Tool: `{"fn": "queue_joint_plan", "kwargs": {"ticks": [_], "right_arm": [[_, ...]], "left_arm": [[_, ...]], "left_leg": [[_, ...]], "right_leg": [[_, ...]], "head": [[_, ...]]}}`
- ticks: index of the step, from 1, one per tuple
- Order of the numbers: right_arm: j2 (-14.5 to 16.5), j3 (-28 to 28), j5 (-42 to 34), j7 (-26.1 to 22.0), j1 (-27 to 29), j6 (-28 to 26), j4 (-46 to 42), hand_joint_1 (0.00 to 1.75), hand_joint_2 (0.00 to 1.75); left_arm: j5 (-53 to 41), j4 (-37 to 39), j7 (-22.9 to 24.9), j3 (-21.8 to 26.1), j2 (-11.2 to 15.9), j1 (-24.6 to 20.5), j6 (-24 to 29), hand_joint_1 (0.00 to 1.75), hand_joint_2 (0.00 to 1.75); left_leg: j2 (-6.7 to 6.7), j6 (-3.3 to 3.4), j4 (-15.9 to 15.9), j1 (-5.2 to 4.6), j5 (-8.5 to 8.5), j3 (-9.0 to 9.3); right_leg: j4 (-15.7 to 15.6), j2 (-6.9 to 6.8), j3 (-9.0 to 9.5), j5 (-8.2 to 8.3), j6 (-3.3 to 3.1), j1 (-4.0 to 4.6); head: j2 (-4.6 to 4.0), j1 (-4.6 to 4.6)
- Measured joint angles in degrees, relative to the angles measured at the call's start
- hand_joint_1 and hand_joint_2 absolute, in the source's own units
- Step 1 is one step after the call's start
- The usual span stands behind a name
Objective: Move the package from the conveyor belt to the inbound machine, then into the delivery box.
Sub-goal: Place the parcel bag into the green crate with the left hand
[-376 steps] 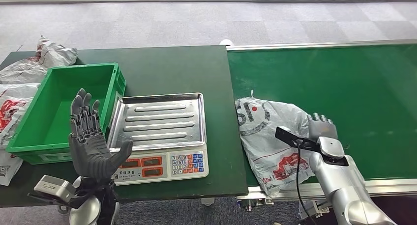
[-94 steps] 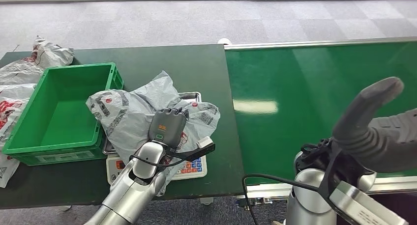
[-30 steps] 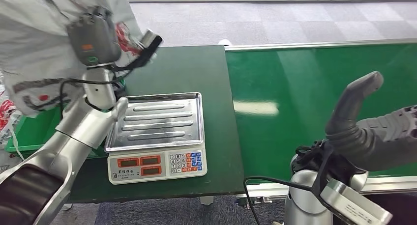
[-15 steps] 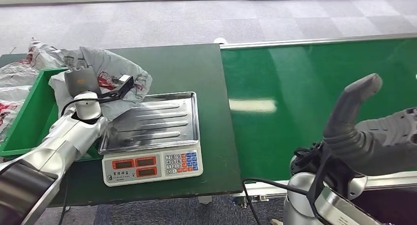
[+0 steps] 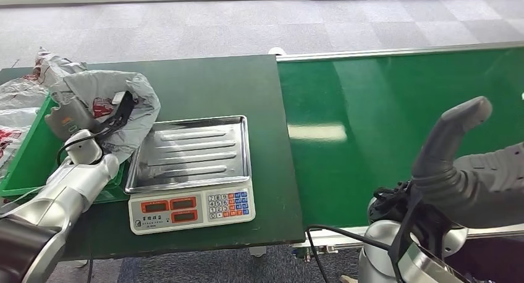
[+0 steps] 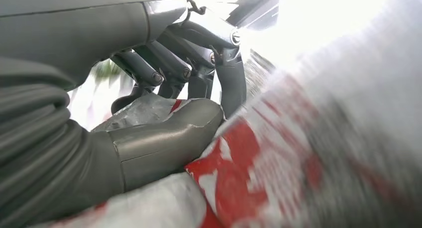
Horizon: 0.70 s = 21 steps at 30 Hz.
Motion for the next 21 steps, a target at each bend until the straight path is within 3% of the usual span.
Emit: {"fn": "queue_joint_plan", "kwargs": {"ticks": [2,5,6,8,10,15,16,17,19,20,21], "right_arm": [[-0.04,-0.01,0.11,0.0,0.14,0.0,-0.14,0.0,1.75],[-0.09,0.0,0.13,0.0,0.21,0.01,-0.28,0.0,1.75],[-0.09,0.01,0.12,-0.01,0.23,-0.01,-0.28,0.0,1.75],[-0.09,0.02,0.11,0.0,0.31,-0.04,-0.31,0.0,1.75],[-0.09,0.02,0.11,0.01,0.35,-0.04,-0.35,0.0,1.75],[-0.09,0.02,0.12,0.01,0.36,-0.02,-0.37,0.0,1.75],[-0.09,0.03,0.12,0.01,0.36,-0.02,-0.37,0.0,1.75],[-0.09,0.03,0.12,0.01,0.36,-0.02,-0.37,0.0,1.75],[-0.09,0.05,0.11,0.01,0.36,-0.02,-0.37,0.0,1.75],[-0.09,0.09,0.11,0.01,0.36,-0.02,-0.37,0.0,1.75],[-0.09,0.13,0.1,0.01,0.35,-0.02,-0.37,0.0,1.75]], "left_arm": [[-4.48,-6.47,-8.65,9.43,-0.74,2.97,3.04,1.75,1.75],[-12.81,-15.37,-29.0,31.22,-3.72,5.18,3.82,1.75,1.75],[-13.62,-17.41,-32.76,38.72,-4.64,5.5,3.89,1.75,1.75],[-13.86,-20.46,-33.75,50.09,-5.89,5.99,3.99,1.75,1.75],[-13.99,-22.68,-32.0,57.12,-6.97,6.53,4.03,1.75,1.75],[-14.36,-25.89,-31.51,65.59,-8.64,7.69,4.06,1.75,1.75],[-14.38,-26.26,-31.52,66.52,-8.79,7.77,4.06,1.64,1.75],[-14.48,-26.59,-31.67,67.32,-8.94,7.83,4.06,1.2,1.75],[-14.77,-27.31,-33.96,69.12,-9.49,7.78,4.06,0.33,0.87],[-14.81,-27.76,-37.38,70.84,-9.94,7.51,4.06,0.0,0.44],[-14.63,-28.18,-42.22,73.43,-10.46,6.94,4.06,0.0,0.0]], "left_leg": [[-0.02,-0.02,0.05,-0.01,0.02,-0.13],[0.04,-0.13,0.07,0.07,0.01,-0.42],[0.37,-0.18,0.06,0.07,-0.08,-0.44],[1.07,-0.24,0.04,0.07,-0.28,-0.29],[1.0,-0.23,0.05,0.08,-0.29,-0.08],[-0.01,-0.31,0.05,0.16,-0.09,-0.26],[-0.03,-0.32,0.05,0.16,-0.08,-0.27],[-0.04,-0.32,0.05,0.17,-0.08,-0.27],[-0.05,-0.32,0.05,0.17,-0.08,-0.28],[-0.05,-0.32,0.05,0.18,-0.08,-0.3],[-0.05,-0.32,0.05,0.18,-0.08,-0.31]], "right_leg": [[0.0,0.04,-0.15,0.0,0.0,0.08],[0.01,0.07,-0.26,0.05,-0.05,0.14],[0.02,0.36,-0.27,0.08,-0.09,0.08],[0.02,1.02,-0.29,0.13,-0.15,0.02],[0.02,0.99,-0.27,0.1,-0.17,0.09],[0.02,0.04,-0.21,0.01,-0.26,0.16],[0.02,0.0,-0.21,0.01,-0.26,0.16],[0.02,-0.03,-0.21,0.01,-0.25,0.16],[0.02,-0.03,-0.21,0.01,-0.25,0.16],[0.02,-0.03,-0.21,0.01,-0.25,0.16],[0.02,-0.03,-0.21,0.01,-0.25,0.16]], "head": [[0.0,-0.01],[0.0,0.04],[0.0,0.03],[0.0,-0.03],[0.0,-0.03],[0.0,-0.02],[0.0,-0.02],[0.0,-0.02],[0.0,-0.02],[0.0,-0.02],[0.0,-0.02]]}}
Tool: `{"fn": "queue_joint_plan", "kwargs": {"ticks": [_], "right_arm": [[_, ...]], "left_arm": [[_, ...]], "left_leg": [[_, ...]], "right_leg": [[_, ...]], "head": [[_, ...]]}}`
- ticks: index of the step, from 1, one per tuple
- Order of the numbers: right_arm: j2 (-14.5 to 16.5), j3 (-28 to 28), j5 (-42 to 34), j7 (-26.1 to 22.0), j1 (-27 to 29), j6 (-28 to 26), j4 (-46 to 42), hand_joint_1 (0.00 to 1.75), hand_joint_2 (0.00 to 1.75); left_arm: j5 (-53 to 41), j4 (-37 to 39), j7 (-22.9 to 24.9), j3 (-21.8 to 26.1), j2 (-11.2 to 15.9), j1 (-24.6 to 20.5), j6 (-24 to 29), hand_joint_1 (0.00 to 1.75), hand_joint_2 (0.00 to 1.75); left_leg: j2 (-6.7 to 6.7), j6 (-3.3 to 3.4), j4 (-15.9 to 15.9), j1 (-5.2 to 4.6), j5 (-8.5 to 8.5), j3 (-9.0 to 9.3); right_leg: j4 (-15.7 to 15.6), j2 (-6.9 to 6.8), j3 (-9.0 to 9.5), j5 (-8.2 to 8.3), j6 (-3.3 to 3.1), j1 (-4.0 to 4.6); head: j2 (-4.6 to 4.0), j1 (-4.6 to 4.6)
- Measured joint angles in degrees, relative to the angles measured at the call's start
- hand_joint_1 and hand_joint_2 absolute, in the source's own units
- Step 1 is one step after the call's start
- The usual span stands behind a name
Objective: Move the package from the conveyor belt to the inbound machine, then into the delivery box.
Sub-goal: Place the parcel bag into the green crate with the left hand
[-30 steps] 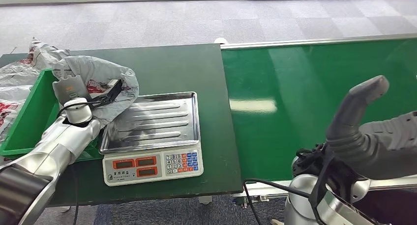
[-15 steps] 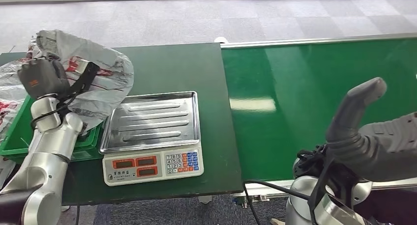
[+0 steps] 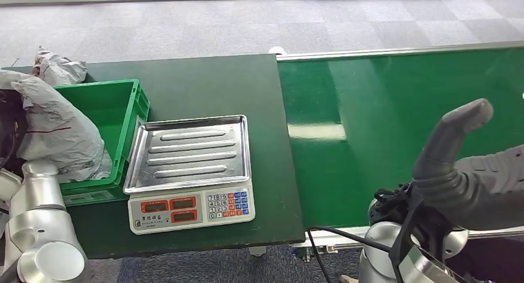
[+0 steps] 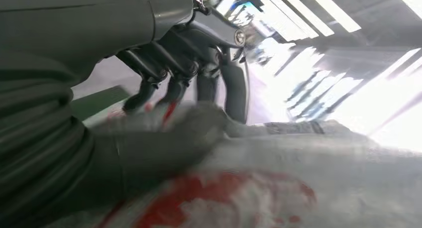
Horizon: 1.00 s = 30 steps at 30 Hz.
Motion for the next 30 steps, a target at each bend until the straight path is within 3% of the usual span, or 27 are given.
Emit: {"fn": "queue_joint_plan", "kwargs": {"ticks": [2,4,7,11,14,18,22,25,29,30], "right_arm": [[0.0,0.09,-0.09,0.0,-0.02,0.02,0.04,0.0,1.75],[0.0,0.16,-0.33,0.0,-0.07,0.03,0.32,0.0,1.75],[0.0,0.25,-0.79,0.0,-0.14,0.05,1.19,0.0,1.75],[0.0,0.43,-0.98,0.0,-0.15,0.06,2.43,0.0,1.75],[0.0,0.61,-0.88,0.0,-0.13,0.08,3.6,0.0,1.75],[0.0,0.7,-0.54,-0.01,-0.07,0.1,4.65,0.0,1.75],[0.0,0.72,-0.04,-0.02,0.11,0.1,5.23,0.0,1.75],[0.0,0.75,-0.09,-0.02,0.16,0.1,5.59,0.0,1.75],[-0.11,0.8,-5.28,0.1,0.46,0.1,6.22,0.0,1.75],[-0.29,0.91,-8.58,0.54,0.79,0.1,6.46,0.0,1.31]], "left_arm": [[0.98,-0.49,-11.09,7.41,-1.0,-1.77,0.0,0.0,0.0],[4.15,-0.17,-18.78,15.43,-1.59,-3.53,0.0,0.0,0.0],[14.68,2.15,-23.8,24.6,-1.51,-4.94,0.01,0.0,0.0],[26.58,5.72,-28.01,30.68,-0.71,-5.18,0.01,0.0,0.0],[36.94,8.37,-30.97,31.64,0.43,-5.73,0.01,0.0,0.0],[43.82,10.6,-31.84,30.25,1.26,-6.55,-1.65,0.0,0.0],[52.3,11.34,-31.97,25.42,1.26,-6.43,-11.27,0.0,0.0],[61.59,7.83,-32.0,20.46,0.02,-5.03,-17.04,0.0,0.0],[75.18,-2.6,-31.48,11.62,-3.44,0.04,-23.05,0.0,1.75],[78.18,-6.42,-30.73,8.62,-4.6,2.13,-25.33,0.0,1.75]], "left_leg": [[0.01,0.0,0.0,0.0,0.0,0.0],[0.03,0.0,0.0,0.0,0.0,0.02],[-0.01,0.0,-0.01,0.0,0.0,0.02],[-0.23,-0.02,0.0,0.06,0.04,-0.03],[-0.27,-0.04,0.0,0.07,0.06,-0.02],[-0.29,-0.04,0.01,0.07,0.07,-0.01],[-0.3,-0.04,0.01,0.07,0.07,-0.01],[-0.24,-0.04,0.01,0.07,0.06,0.0],[-0.28,-0.03,0.01,0.06,0.05,-0.01],[-0.31,-0.01,0.01,0.06,0.04,-0.01]], "right_leg": [[0.0,0.01,0.0,0.0,0.0,-0.01],[0.0,0.02,0.0,0.0,0.0,-0.01],[0.0,-0.02,0.0,0.0,-0.01,0.01],[0.0,-0.27,0.02,-0.03,-0.04,0.09],[0.0,-0.31,0.03,-0.03,-0.05,0.1],[-0.01,-0.33,0.06,-0.03,-0.05,0.09],[0.0,-0.33,0.07,-0.03,-0.05,0.08],[0.0,-0.26,0.07,-0.03,-0.05,0.08],[-0.02,-0.31,0.07,-0.06,-0.05,0.08],[-0.03,-0.34,0.08,-0.08,-0.04,0.08]], "head": [[0.0,0.0],[0.0,-0.01],[0.0,-0.01],[0.0,-0.01],[0.0,-0.02],[0.0,-0.01],[0.0,-0.01],[0.0,-0.01],[0.0,-0.01],[0.0,-0.01]]}}
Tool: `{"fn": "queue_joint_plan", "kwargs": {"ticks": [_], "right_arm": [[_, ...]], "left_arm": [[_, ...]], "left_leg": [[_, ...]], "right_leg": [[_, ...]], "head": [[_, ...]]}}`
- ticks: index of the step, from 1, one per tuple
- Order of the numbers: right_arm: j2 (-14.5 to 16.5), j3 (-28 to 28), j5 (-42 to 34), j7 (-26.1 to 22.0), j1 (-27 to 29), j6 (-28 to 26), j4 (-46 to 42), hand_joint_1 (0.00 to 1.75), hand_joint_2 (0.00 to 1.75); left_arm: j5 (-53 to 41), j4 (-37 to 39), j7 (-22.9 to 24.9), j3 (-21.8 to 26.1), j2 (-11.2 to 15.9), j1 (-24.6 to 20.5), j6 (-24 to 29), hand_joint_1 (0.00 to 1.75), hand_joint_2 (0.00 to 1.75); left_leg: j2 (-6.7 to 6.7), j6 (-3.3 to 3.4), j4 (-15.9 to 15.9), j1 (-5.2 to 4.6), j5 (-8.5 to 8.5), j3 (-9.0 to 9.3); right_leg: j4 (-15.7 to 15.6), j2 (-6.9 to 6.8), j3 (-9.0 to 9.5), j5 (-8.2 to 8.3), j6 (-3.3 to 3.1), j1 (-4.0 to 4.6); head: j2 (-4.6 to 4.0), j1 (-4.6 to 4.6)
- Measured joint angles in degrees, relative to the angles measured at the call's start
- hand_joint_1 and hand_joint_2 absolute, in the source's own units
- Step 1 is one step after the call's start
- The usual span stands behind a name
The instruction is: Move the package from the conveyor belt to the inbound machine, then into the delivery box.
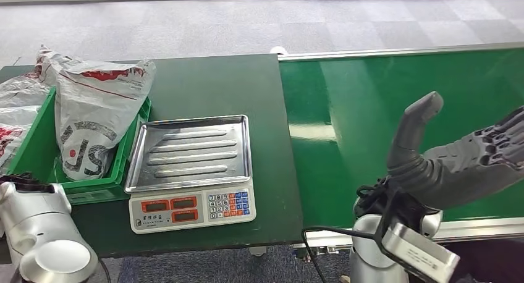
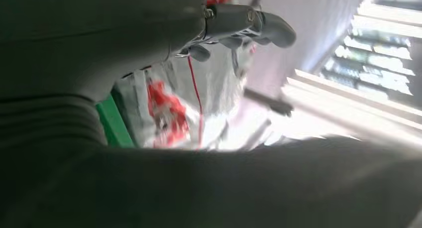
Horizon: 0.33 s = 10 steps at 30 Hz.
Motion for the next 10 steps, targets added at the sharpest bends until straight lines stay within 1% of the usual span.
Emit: {"fn": "queue_joint_plan", "kwargs": {"ticks": [3,5,7,9,10], "right_arm": [[-1.1,0.54,-11.0,2.72,1.97,0.54,0.7,0.0,0.0],[-1.73,0.62,-14.79,3.35,3.35,1.6,0.94,0.0,0.87],[-2.07,0.62,-16.53,3.0,4.33,2.64,1.09,0.0,1.75],[-2.3,0.62,-18.36,2.31,5.33,4.02,1.17,0.0,1.75],[-2.36,0.62,-18.9,2.11,5.61,4.43,1.19,0.0,1.75]], "left_arm": [[7.72,-14.0,2.83,-11.94,-3.65,8.16,-9.31,0.0,1.75],[9.74,-22.79,3.38,-20.63,-5.95,13.73,-15.03,0.0,1.75],[9.64,-30.09,2.99,-28.42,-7.96,18.31,-18.28,0.0,1.75],[8.56,-36.09,1.89,-35.24,-9.21,22.29,-21.29,0.0,1.75],[8.21,-37.49,1.53,-36.85,-9.41,23.31,-22.21,0.0,1.75]], "left_leg": [[-0.09,0.05,0.0,-0.05,-0.04,-0.04],[-0.22,0.1,0.0,-0.12,-0.07,-0.07],[-0.3,0.16,0.0,-0.15,-0.11,-0.09],[-0.26,0.23,0.01,-0.17,-0.18,-0.06],[-0.23,0.25,0.01,-0.17,-0.2,-0.05]], "right_leg": [[-0.02,-0.1,0.01,-0.06,0.05,-0.05],[-0.03,-0.22,0.02,-0.12,0.13,-0.12],[-0.04,-0.29,0.04,-0.16,0.18,-0.16],[-0.06,-0.24,0.04,-0.18,0.22,-0.17],[-0.07,-0.22,0.04,-0.19,0.23,-0.17]], "head": [[0.0,-0.01],[0.0,-0.01],[0.0,0.0],[0.0,0.0],[0.0,-0.01]]}}
